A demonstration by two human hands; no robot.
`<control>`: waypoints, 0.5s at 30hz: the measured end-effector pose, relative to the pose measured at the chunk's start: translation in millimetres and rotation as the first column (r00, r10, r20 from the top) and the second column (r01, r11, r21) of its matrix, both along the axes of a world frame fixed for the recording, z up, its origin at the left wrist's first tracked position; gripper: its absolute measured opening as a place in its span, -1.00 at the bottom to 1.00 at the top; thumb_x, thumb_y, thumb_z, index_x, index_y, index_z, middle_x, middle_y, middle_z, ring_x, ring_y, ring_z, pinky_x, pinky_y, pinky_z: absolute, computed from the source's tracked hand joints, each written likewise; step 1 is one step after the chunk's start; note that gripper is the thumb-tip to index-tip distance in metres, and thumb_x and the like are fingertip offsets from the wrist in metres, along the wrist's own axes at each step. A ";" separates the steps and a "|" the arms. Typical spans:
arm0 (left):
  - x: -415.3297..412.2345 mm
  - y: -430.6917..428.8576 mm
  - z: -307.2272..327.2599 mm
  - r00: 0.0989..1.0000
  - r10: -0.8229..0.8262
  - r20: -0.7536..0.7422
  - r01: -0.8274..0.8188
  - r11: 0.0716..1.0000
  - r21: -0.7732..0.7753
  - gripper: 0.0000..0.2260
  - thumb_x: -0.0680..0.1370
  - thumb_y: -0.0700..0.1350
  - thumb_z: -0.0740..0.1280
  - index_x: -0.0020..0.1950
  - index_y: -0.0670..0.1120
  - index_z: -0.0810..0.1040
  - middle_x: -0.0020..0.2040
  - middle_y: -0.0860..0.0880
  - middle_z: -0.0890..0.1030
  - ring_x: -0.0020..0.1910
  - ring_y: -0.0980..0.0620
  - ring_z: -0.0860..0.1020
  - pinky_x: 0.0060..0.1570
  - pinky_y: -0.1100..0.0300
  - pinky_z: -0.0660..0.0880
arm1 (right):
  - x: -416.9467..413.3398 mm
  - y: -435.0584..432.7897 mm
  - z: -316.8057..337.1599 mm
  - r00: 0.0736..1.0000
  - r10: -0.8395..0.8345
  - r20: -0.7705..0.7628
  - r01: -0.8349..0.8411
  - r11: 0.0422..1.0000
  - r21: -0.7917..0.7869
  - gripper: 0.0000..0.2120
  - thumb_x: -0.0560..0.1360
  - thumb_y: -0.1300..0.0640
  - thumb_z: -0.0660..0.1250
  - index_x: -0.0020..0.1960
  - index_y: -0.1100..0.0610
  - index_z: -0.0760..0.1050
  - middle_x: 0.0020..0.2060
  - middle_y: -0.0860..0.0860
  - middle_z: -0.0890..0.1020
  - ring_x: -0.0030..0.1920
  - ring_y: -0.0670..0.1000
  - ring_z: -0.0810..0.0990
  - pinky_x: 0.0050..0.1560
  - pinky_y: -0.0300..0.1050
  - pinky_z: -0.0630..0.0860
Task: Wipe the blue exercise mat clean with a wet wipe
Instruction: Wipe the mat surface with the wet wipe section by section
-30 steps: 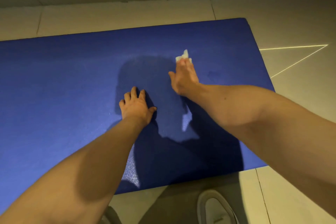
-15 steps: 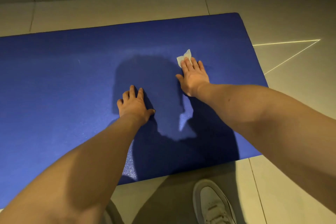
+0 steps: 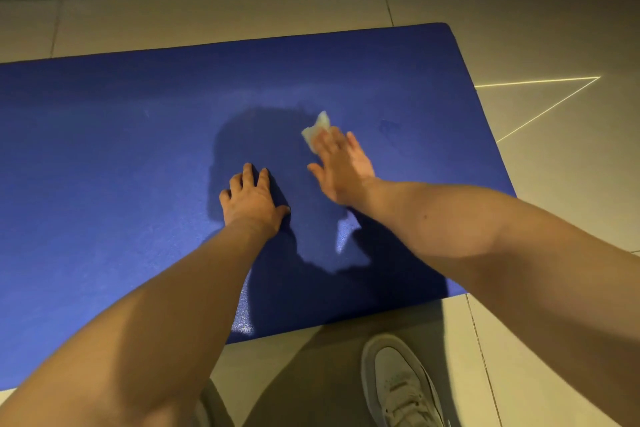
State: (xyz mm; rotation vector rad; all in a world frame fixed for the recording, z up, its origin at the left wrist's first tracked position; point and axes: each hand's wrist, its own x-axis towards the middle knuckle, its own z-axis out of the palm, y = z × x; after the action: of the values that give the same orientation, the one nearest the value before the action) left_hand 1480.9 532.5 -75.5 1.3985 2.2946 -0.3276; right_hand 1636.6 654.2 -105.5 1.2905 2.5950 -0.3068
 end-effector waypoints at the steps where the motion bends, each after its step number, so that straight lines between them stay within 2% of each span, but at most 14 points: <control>1: 0.5 -1.1 0.0 1.000 0.000 0.000 0.000 1.000 0.003 -0.19 0.55 0.27 0.32 0.64 0.03 -0.02 0.64 -0.08 -0.06 0.58 -0.18 0.03 0.50 -0.14 0.11 | 12.3 10.1 3.2 0.997 -0.071 0.005 0.071 0.997 -0.026 -0.34 0.70 -0.16 -0.04 0.67 0.09 -0.17 0.66 0.06 -0.10 0.64 0.13 -0.13 0.62 0.11 -0.19; 5: 1.7 -8.1 0.2 1.000 -0.007 -0.002 0.007 1.000 0.000 -0.20 0.56 0.26 0.32 0.64 0.04 -0.01 0.64 -0.08 -0.05 0.58 -0.18 0.03 0.51 -0.14 0.12 | 30.6 22.3 9.3 0.968 -0.237 0.088 0.243 0.968 -0.067 -0.35 0.71 -0.18 -0.14 0.67 0.13 -0.19 0.66 0.07 -0.17 0.64 0.17 -0.24 0.61 0.14 -0.27; 8: 2.4 -12.4 0.6 1.000 0.000 -0.006 0.000 1.000 0.004 -0.21 0.55 0.26 0.32 0.64 0.04 0.00 0.64 -0.07 -0.05 0.57 -0.17 0.03 0.50 -0.13 0.11 | 2.1 -1.5 5.3 0.954 -0.295 -0.048 0.290 0.952 -0.095 -0.31 0.69 -0.16 -0.01 0.66 0.21 -0.10 0.64 0.19 -0.12 0.62 0.30 -0.17 0.61 0.16 -0.16; 10: 3.4 -15.4 0.9 1.000 0.003 -0.009 -0.003 1.000 0.003 -0.21 0.56 0.26 0.32 0.64 0.04 0.01 0.64 -0.07 -0.05 0.57 -0.17 0.03 0.49 -0.11 0.11 | -19.5 -33.0 1.0 0.980 -0.194 -0.040 0.194 0.981 0.005 -0.29 0.69 -0.16 -0.03 0.65 0.24 -0.12 0.63 0.24 -0.14 0.61 0.31 -0.22 0.60 0.20 -0.05; 12: 5.1 -18.6 0.5 1.000 0.001 -0.013 -0.001 1.000 0.006 -0.24 0.57 0.24 0.29 0.64 0.03 0.01 0.64 -0.08 -0.05 0.57 -0.17 0.04 0.49 -0.11 0.13 | -31.7 -66.8 1.6 0.997 -0.061 -0.051 0.059 0.998 -0.033 -0.31 0.70 -0.16 -0.08 0.66 0.21 -0.18 0.64 0.20 -0.18 0.60 0.25 -0.34 0.62 0.20 -0.15; 14: 7.0 -22.7 0.6 1.000 -0.001 -0.018 0.001 1.000 0.013 -0.28 0.59 0.22 0.25 0.64 0.03 0.02 0.64 -0.08 -0.04 0.56 -0.17 0.04 0.49 -0.11 0.14 | -31.5 -84.5 4.1 0.999 0.044 -0.032 -0.047 0.994 -0.098 -0.34 0.72 -0.16 -0.11 0.66 0.16 -0.21 0.65 0.11 -0.19 0.61 0.18 -0.34 0.61 0.15 -0.27; 15: 8.0 -24.6 0.6 1.000 0.002 -0.016 -0.001 1.000 0.014 -0.27 0.59 0.22 0.26 0.64 0.03 0.02 0.64 -0.08 -0.04 0.56 -0.17 0.05 0.49 -0.11 0.14 | -27.2 -83.9 1.6 0.997 0.081 -0.017 -0.082 0.993 -0.084 -0.34 0.72 -0.17 -0.12 0.67 0.14 -0.21 0.65 0.09 -0.18 0.63 0.17 -0.30 0.61 0.14 -0.27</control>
State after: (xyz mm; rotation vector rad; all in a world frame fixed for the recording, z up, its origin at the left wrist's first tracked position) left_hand 1488.9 507.9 -74.9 1.4056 2.3145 -0.3238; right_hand 1609.4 570.3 -103.9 1.1549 2.6079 -0.4070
